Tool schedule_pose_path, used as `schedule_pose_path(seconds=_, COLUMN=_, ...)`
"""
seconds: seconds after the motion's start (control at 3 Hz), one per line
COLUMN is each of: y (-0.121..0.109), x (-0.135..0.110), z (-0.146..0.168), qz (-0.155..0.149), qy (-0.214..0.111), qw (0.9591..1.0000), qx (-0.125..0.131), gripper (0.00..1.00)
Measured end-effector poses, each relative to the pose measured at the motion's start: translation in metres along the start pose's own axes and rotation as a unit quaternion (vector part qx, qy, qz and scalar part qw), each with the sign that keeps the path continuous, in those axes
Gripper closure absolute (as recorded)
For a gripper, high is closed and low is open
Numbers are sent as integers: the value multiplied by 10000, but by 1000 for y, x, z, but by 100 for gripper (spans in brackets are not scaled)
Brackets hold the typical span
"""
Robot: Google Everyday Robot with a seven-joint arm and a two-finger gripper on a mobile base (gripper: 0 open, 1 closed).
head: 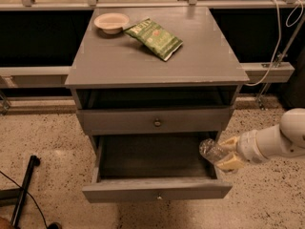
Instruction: Place water bottle into middle drawer
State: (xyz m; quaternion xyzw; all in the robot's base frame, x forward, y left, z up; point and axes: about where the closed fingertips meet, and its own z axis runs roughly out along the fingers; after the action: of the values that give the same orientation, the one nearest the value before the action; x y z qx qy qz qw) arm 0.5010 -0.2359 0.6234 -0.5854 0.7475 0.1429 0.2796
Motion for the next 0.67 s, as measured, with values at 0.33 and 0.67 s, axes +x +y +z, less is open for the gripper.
schedule_pose_path(seconds=0.33, y=5, x=5, z=6, qz=269, qy=27, qw=9996, qx=-16, gripper=100)
schedule_pose_path(seconds=0.67, y=12, x=-3, z=16, qz=162, qy=128, qw=9996, qx=-212, gripper=100)
